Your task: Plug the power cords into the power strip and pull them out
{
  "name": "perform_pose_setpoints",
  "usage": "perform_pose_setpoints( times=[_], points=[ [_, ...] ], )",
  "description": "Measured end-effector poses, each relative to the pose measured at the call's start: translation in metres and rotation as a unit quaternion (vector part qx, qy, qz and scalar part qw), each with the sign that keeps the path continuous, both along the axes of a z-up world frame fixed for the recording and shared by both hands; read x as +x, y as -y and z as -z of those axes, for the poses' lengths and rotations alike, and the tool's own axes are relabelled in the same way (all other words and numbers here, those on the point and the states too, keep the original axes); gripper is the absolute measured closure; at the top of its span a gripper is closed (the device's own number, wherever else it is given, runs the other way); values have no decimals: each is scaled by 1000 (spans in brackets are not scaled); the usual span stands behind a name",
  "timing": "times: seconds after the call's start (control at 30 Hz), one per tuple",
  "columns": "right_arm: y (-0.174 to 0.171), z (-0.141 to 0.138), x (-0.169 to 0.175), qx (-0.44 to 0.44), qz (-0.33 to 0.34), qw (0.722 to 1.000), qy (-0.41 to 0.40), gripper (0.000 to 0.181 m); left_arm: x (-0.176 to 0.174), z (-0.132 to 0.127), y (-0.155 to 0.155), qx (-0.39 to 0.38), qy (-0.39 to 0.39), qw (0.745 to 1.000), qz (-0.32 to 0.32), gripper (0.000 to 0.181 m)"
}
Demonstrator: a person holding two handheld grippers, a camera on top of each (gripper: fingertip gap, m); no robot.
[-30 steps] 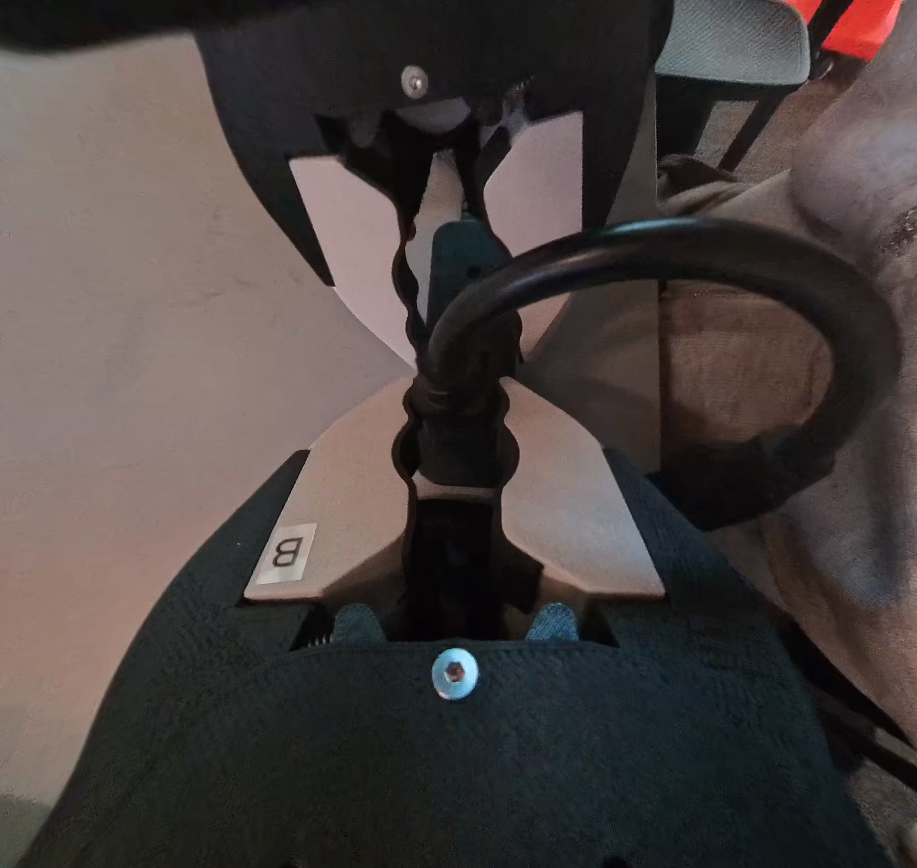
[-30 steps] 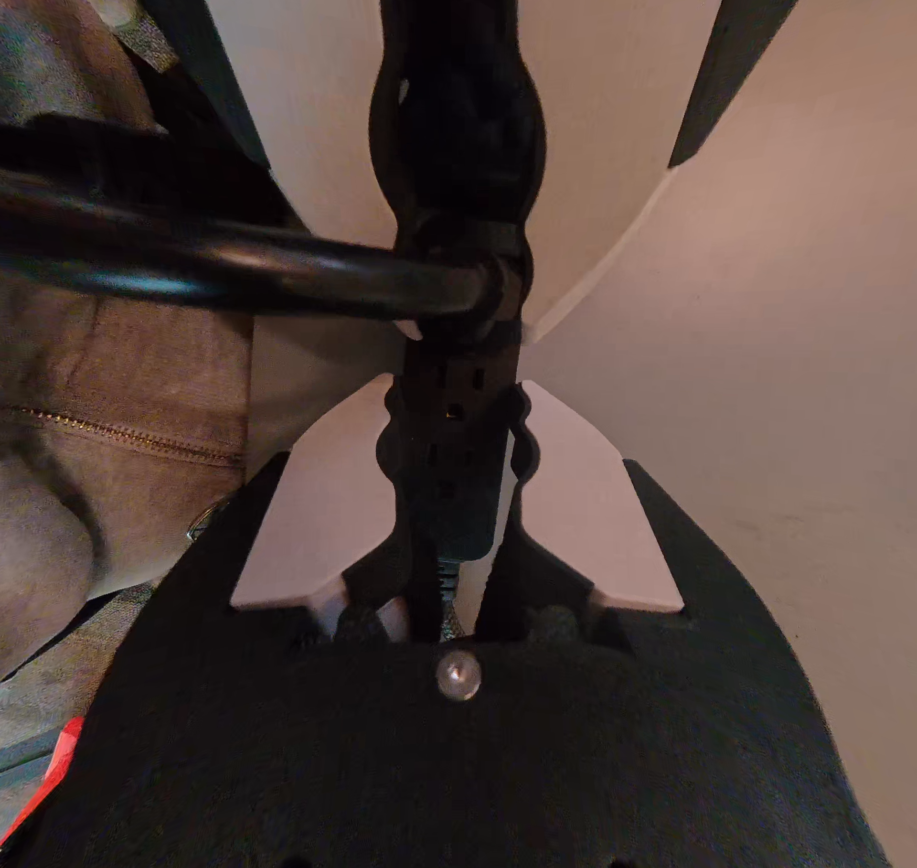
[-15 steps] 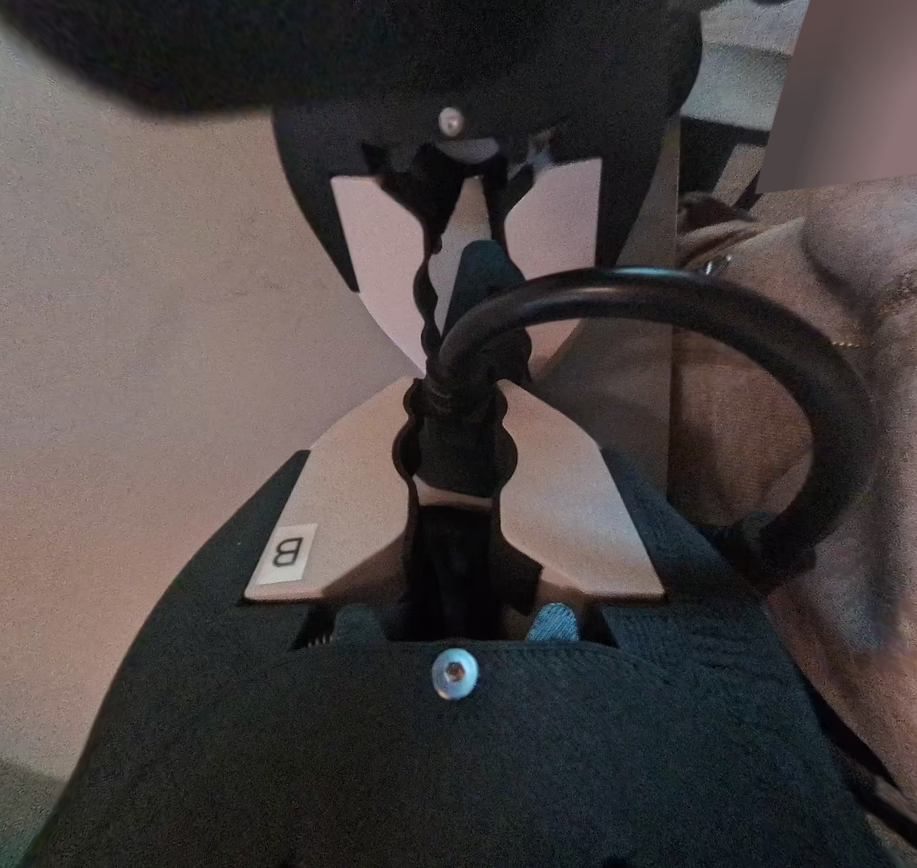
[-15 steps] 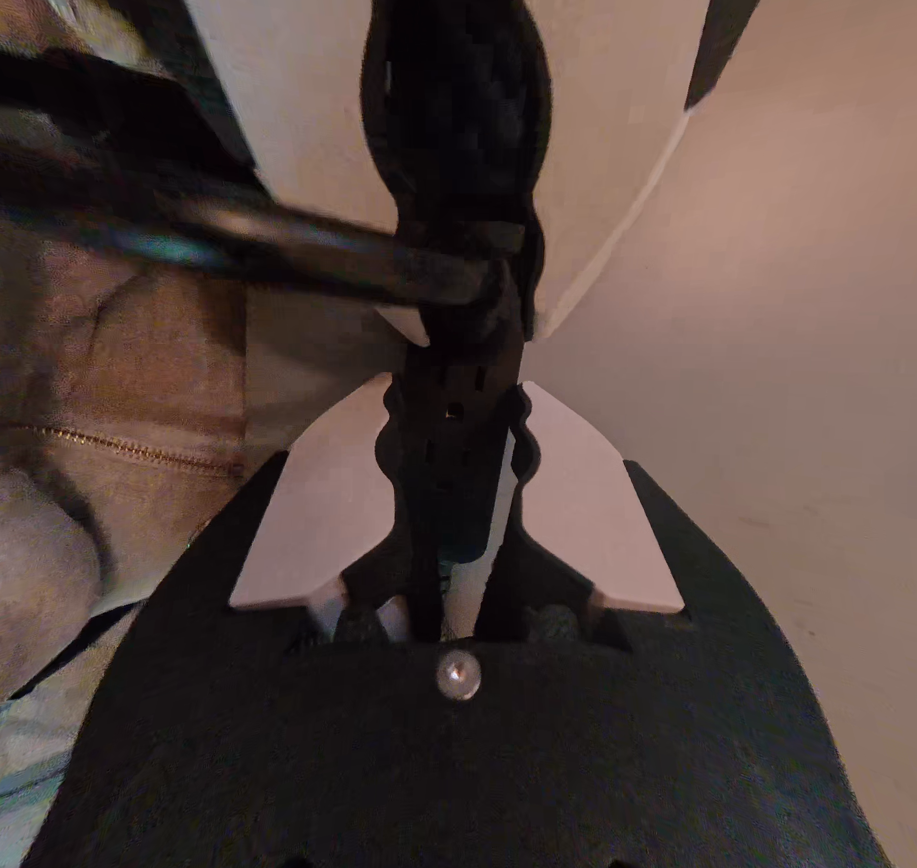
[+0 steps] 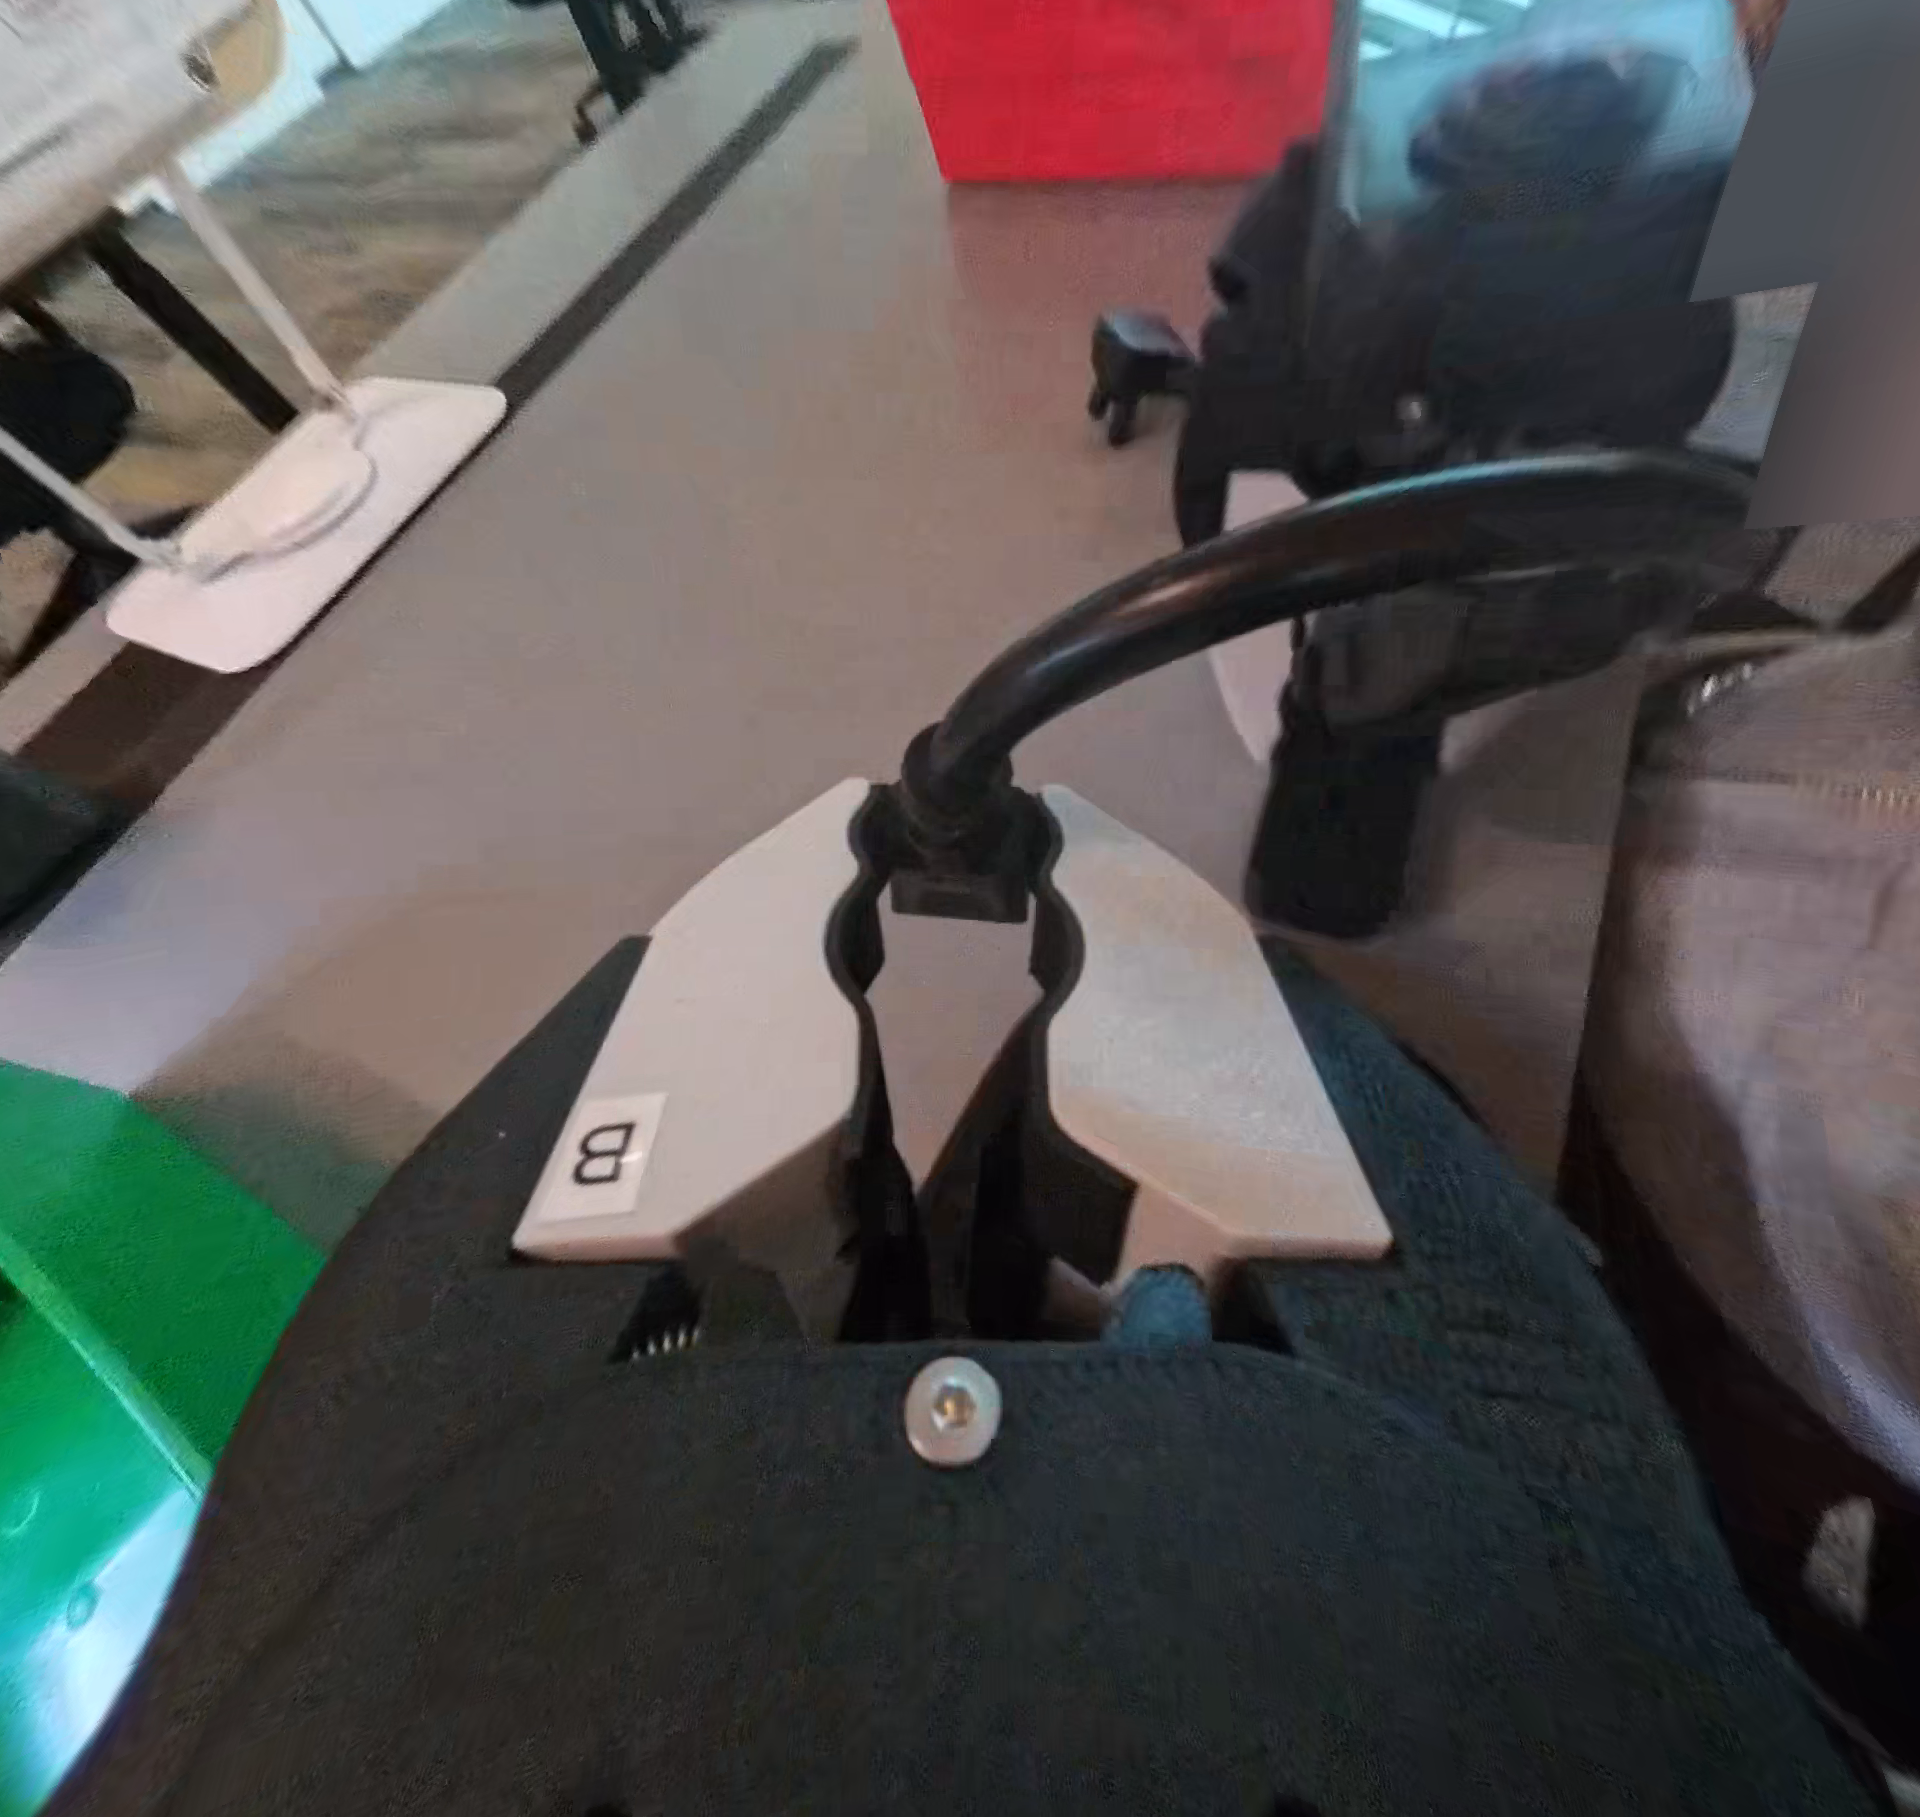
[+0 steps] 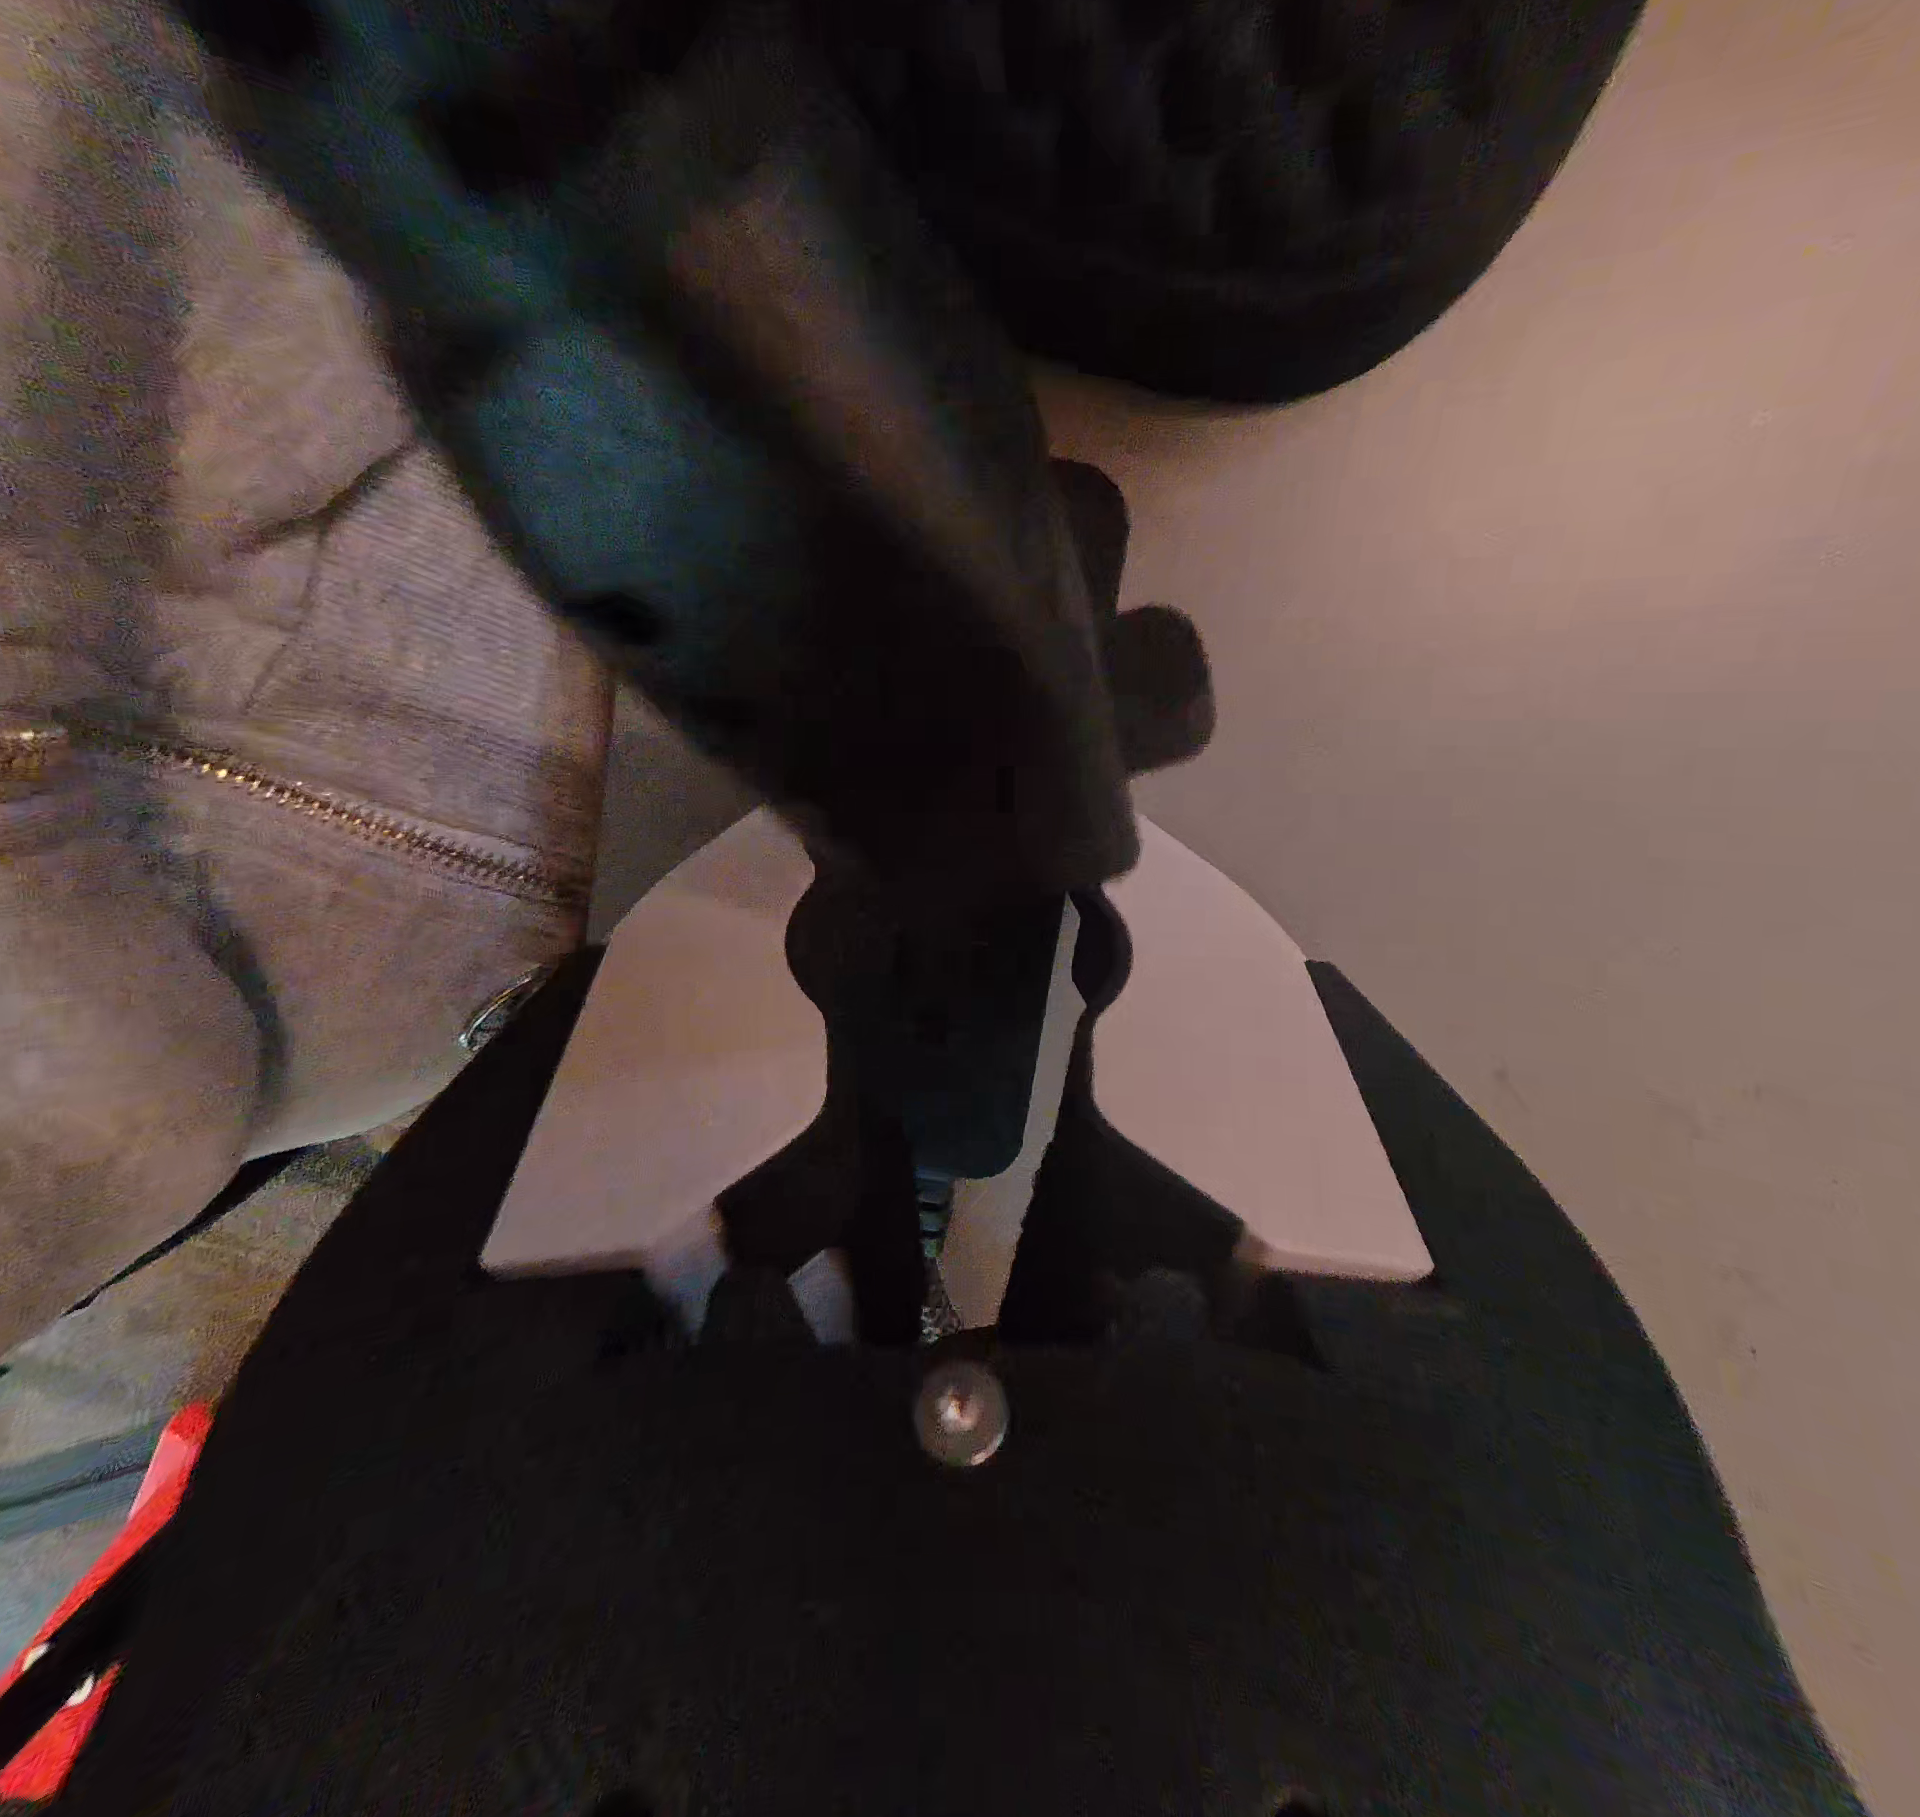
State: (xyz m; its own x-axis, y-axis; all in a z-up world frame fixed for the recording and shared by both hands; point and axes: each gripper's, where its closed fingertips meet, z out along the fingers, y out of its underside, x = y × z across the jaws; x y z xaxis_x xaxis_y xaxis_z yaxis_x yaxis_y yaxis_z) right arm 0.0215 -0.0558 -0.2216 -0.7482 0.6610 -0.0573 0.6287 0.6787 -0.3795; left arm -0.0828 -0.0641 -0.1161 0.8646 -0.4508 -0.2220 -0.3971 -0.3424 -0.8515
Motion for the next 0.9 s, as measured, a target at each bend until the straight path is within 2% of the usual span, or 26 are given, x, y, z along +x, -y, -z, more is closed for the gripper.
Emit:
perform_pose_setpoints(
  times=[0.07, 0.1, 0.17, 0.2, 0.27, 0.33, 0.4, 0.47, 0.53, 0.57, 0.6, 0.63, 0.7, 0.77, 0.83, 0.9],
  points=[
    [-15, -1, -10, 3, 29, 999, -28, 137, 20, 21, 13, -12, -57, 997, 45, 156],
    [-21, -2, -13, 6, 30, 999, -36, 137, 32, 27, 14, -7, -57, 996, 61, 156],
    [-34, -6, -22, 32, 32, 995, -89, 136, 49, 27, 9, 11, -1, 998, 65, 156],
    [-39, -13, -28, 34, 34, 990, -130, 127, 45, 25, 2, 29, -4, 999, 43, 156],
    [-39, -44, -40, -32, 59, 971, -231, 117, 30, 20, -15, 88, -50, 995, -9, 157],
    [-35, -83, -43, -133, 80, 933, -325, 111, 10, 23, -33, 115, -116, 985, -60, 156],
    [-30, -105, -40, -196, 71, 897, -389, 109, 1, 33, -48, 107, -141, 980, -87, 155],
    [-32, -99, -43, -180, 64, 880, -434, 108, 2, 41, -62, 123, -152, 976, -95, 153],
    [-32, -78, -47, -127, 46, 891, -433, 106, -2, 62, -67, 95, -224, 966, -92, 135],
    [-35, -67, -49, -93, 46, 902, -419, 106, -10, 71, -66, 75, -281, 951, -109, 126],
    [-39, -60, -51, -68, 56, 909, -407, 110, -12, 73, -65, 80, -316, 938, -119, 124],
    [-42, -58, -52, -63, 65, 911, -402, 107, -8, 65, -65, 116, -329, 931, -112, 124],
    [-43, -59, -52, -77, 78, 909, -401, 106, 4, 42, -62, 214, -309, 922, -95, 97],
    [-45, -68, -50, -100, 91, 898, -418, 107, 3, 26, -58, 248, -236, 933, -114, 83],
    [-51, -77, -51, -121, 109, 883, -441, 107, -3, 12, -53, 274, -165, 939, -127, 84],
    [-59, -83, -52, -135, 126, 870, -457, 105, -7, 0, -47, 299, -108, 939, -134, 95]
  ],
)
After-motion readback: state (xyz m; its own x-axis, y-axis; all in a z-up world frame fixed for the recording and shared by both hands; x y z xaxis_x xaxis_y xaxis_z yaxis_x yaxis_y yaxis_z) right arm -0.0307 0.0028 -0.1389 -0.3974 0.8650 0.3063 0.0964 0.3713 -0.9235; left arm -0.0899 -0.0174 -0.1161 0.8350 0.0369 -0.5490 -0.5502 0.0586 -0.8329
